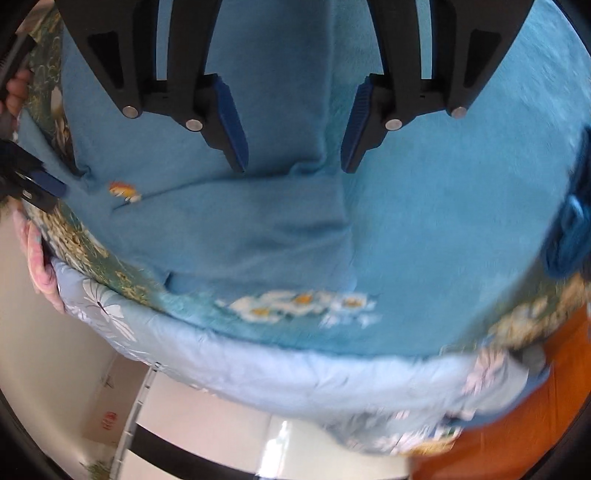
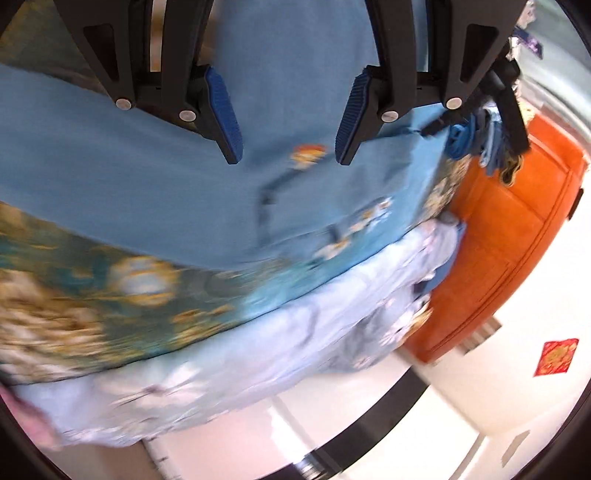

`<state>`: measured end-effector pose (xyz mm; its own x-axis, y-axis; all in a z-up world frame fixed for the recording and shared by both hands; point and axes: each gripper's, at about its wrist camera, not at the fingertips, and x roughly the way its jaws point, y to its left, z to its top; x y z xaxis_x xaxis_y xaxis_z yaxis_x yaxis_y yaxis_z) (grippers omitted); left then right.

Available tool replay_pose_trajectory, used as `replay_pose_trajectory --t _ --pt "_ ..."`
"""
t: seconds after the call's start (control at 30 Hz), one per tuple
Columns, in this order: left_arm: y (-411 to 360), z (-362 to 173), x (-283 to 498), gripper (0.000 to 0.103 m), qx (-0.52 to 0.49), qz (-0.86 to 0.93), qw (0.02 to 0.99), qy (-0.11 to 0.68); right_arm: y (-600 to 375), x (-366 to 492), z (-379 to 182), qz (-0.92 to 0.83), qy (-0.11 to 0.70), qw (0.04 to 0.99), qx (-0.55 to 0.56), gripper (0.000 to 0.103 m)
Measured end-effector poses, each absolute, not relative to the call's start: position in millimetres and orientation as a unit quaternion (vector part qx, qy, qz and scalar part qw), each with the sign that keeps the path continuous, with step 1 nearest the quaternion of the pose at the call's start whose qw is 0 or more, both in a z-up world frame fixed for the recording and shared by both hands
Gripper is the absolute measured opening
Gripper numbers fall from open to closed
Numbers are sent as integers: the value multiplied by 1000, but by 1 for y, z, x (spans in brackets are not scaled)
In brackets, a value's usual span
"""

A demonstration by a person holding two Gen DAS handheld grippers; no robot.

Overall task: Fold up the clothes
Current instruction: 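Open the left gripper and release the folded sleeve, then grasp the shirt's other side edge with the right gripper and lift it inward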

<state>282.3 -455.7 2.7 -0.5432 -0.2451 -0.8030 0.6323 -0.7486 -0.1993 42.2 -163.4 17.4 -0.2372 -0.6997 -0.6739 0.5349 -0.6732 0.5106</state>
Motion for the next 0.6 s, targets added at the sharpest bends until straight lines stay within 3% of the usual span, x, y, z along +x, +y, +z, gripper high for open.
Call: replay_pose_trajectory --t 0.43,0.53,0.57,0.6 --pt "-481 -26 276 54 409 -829 275 266 -259 18 -20 -756 -117 379 521 54" --pt "-486 -27 274 54 404 -827 277 277 -269 15 -26 -754 -123 374 526 29" --pt "-488 -27 274 54 401 -826 276 284 -266 14 -25 -752 -126 374 528 11" --pt "-489 -27 274 54 399 -825 275 290 -268 13 -24 -751 -123 374 529 5"
